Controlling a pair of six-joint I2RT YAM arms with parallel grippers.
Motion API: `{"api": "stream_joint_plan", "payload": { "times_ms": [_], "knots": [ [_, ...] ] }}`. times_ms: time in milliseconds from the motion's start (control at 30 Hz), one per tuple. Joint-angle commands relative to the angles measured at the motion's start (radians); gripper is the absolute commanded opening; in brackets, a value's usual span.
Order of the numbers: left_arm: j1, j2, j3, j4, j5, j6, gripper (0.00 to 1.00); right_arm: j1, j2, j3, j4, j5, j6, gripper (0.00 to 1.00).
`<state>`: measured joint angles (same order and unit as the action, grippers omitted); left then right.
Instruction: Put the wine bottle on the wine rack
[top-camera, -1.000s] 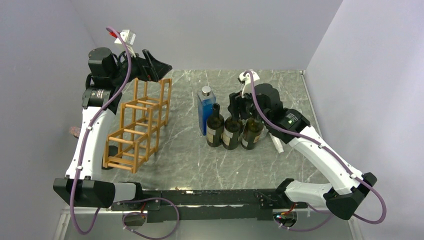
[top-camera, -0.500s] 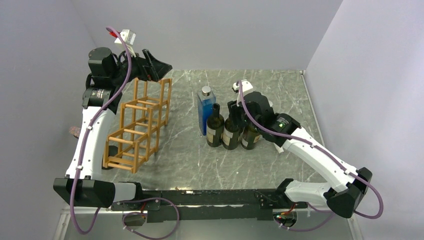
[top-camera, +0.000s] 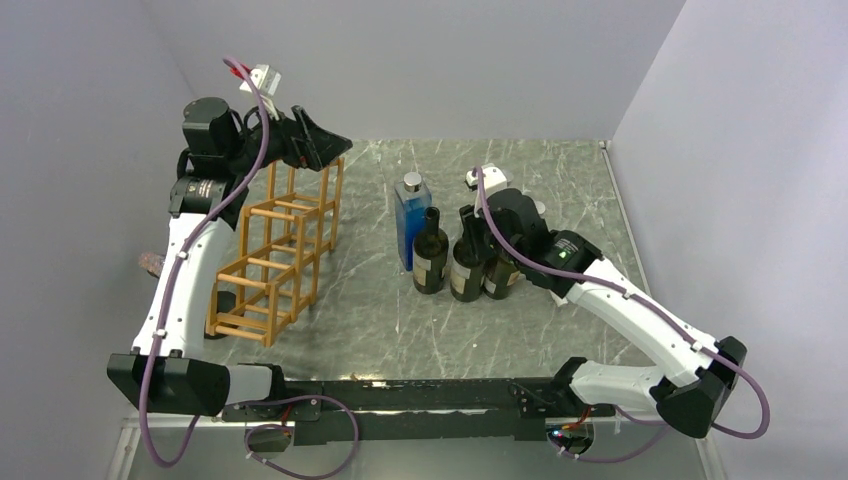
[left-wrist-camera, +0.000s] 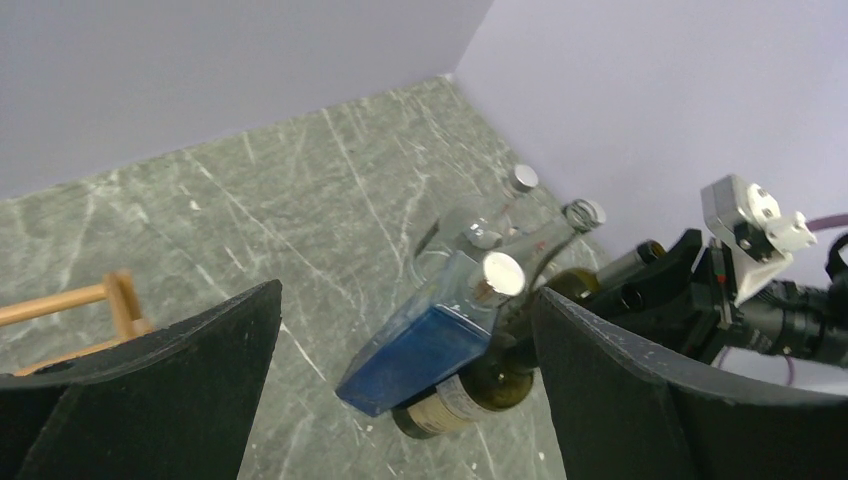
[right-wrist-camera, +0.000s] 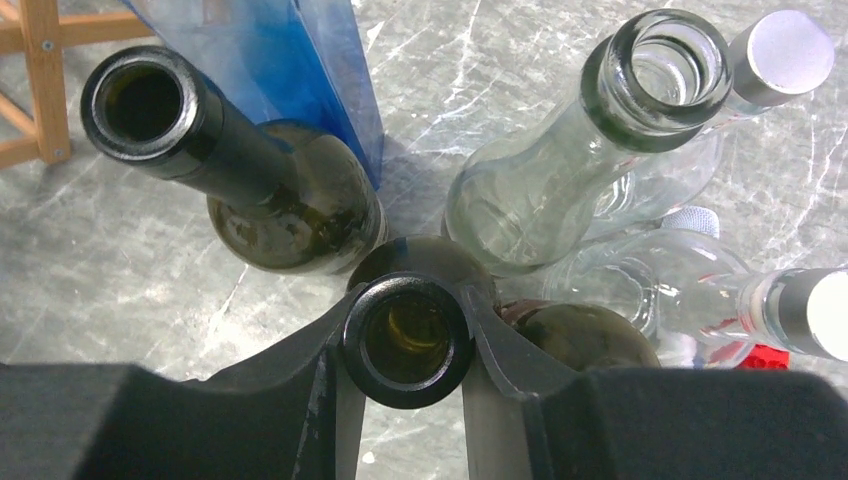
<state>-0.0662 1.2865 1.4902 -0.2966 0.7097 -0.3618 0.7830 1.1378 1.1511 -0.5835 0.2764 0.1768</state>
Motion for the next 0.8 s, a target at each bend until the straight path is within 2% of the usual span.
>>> {"api": "stream_joint_plan", "payload": {
  "times_ms": [0, 367, 533, 767],
  "knots": [
    [-0.030, -0.033, -0.009, 0.066, 0.122, 0.005, 0.99, 0.010, -0.044, 0.128, -0.019, -0.039, -0.055, 0.00],
    [-0.093, -0.136, -0.056, 0.075, 0.313, 0.101, 0.99, 0.011, -0.115, 0.257, -0.112, -0.341, -0.062, 0.00],
    [-0.103, -0.175, -0.106, 0.176, 0.411, -0.007, 0.99, 0.010, -0.121, 0.338, -0.102, -0.446, -0.028, 0.00],
    [-0.173, -0.259, -0.235, 0.285, 0.444, -0.109, 0.99, 0.011, -0.104, 0.429, -0.046, -0.562, 0.088, 0.00]
  ]
}}
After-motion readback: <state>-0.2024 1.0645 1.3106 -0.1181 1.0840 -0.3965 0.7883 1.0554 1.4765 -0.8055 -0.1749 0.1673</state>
